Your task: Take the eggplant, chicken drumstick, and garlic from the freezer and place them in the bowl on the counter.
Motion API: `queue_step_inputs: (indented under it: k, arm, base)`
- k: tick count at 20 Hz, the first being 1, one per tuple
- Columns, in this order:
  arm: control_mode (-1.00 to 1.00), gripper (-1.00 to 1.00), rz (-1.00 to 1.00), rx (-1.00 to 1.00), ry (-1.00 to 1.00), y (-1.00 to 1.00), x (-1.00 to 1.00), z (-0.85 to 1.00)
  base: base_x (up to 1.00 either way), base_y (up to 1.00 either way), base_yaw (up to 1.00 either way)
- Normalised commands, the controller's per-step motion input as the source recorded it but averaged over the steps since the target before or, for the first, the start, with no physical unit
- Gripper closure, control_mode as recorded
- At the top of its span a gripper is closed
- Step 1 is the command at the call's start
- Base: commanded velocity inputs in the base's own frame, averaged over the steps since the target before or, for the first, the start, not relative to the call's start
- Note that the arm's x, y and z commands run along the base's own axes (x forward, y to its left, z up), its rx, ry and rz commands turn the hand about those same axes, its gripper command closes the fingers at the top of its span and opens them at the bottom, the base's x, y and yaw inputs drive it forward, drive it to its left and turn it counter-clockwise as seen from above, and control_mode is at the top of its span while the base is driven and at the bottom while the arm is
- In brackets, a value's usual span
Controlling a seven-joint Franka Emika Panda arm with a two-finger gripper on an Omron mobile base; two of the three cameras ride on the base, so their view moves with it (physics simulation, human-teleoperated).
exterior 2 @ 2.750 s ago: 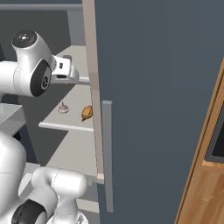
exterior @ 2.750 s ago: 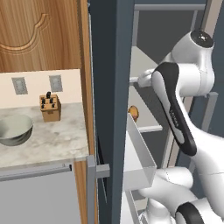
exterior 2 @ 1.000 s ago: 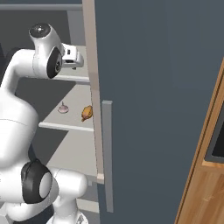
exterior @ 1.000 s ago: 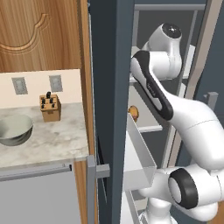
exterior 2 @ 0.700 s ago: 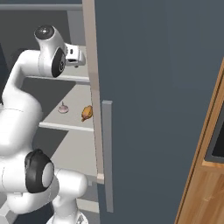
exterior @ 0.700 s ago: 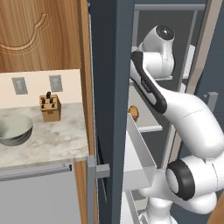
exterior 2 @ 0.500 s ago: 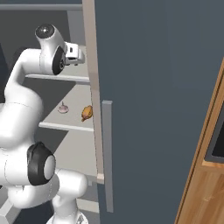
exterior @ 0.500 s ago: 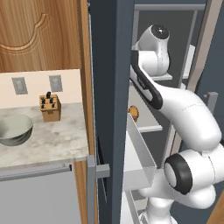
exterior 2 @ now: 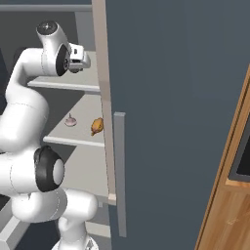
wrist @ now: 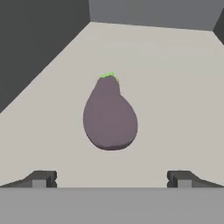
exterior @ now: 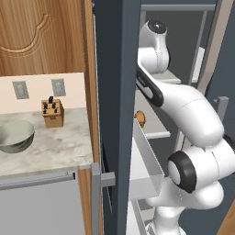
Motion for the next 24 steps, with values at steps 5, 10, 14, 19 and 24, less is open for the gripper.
queue_step_inputs:
  k: [5, 10, 14, 19, 24]
  arm:
    - [-1.0, -1.0, 0.0, 0.0, 0.0, 0.01, 0.17, -0.05]
    - [-1.0, -1.0, 0.0, 0.0, 0.0, 0.02, 0.09, -0.19]
    - [-1.0, -1.0, 0.0, 0.0, 0.0, 0.1, 0.17, -0.07]
    - [-1.0, -1.0, 0.0, 0.0, 0.0, 0.12, 0.16, -0.02]
    - [-1.0, -1.0, 0.0, 0.0, 0.0, 0.06, 0.2, 0.0]
  base:
    - [0.0, 0.0, 0.0]
    - [0.0, 0.0, 0.0]
    - [0.0, 0.0, 0.0]
    - [0.0, 0.0, 0.0]
    - [0.0, 0.0, 0.0]
